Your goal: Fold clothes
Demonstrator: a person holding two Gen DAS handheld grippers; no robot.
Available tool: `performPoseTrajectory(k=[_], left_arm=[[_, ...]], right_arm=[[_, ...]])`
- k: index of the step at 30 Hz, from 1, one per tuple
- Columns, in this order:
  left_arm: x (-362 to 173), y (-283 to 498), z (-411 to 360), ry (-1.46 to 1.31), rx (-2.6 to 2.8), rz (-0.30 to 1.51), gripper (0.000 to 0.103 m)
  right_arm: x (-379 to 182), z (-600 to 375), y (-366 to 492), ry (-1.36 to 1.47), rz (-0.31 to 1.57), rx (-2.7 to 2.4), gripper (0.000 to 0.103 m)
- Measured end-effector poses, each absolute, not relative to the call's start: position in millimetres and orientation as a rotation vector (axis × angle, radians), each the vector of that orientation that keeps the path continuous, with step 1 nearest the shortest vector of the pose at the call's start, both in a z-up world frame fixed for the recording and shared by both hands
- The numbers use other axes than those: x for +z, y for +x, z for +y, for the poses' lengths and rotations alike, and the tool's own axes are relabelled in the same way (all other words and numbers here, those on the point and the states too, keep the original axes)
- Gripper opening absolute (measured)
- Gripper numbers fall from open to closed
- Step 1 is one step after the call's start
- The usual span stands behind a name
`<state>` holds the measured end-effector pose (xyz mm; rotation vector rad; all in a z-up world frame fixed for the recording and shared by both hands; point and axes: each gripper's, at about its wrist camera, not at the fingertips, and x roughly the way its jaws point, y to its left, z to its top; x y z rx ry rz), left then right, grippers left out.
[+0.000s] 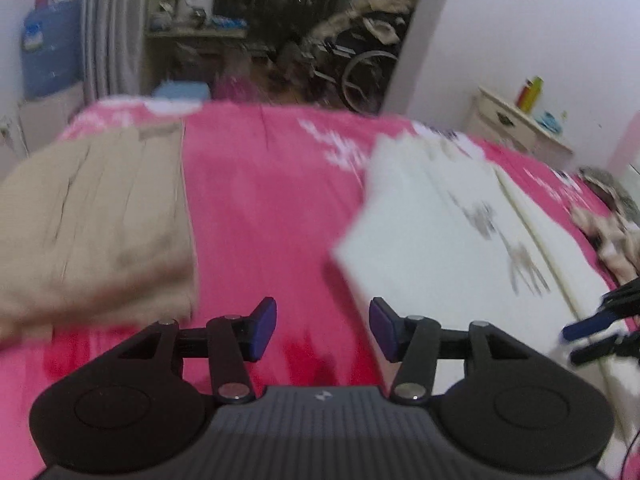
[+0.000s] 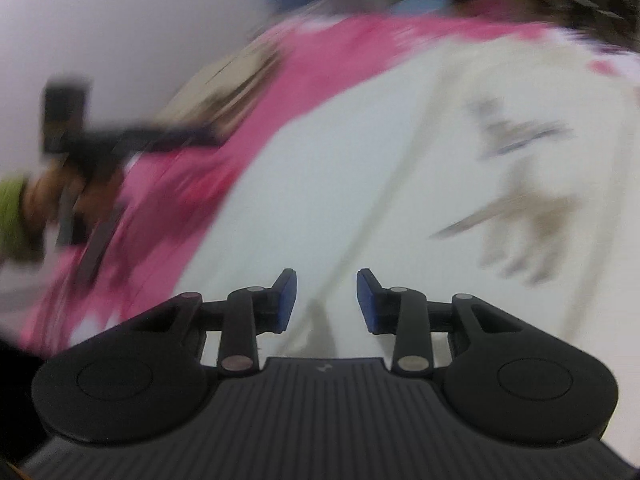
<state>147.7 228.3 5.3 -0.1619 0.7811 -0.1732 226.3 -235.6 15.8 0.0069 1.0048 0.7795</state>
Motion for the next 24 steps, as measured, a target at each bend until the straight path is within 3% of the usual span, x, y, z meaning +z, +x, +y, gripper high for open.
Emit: performPoseTrajectory(k=[6,15,19,24], left_arm=[[-12.5,227.3,208.0,-0.286,-0.155,0.837,0.056],[-33.6,324.4,145.7,-0.237,-0.221,0.842,0.057],[-40.6,360.8,131.9,-0.249,-0.241,0.836,0.057],[-49.5,389.5,129.5,-0.297,-0.272,0.839,0.057]], right_arm=[[7.2,-310.1,313.2,0.130,0.907,0.547,0.035],[1.8,-375.7,433.4,0.181,0.832,0.408,0.036],[0.7,-404.1,481.8,0.141,0.828,0.378,0.046],[-17.6,-403.8,510.8,0.198,0.882,0.354,0.049]])
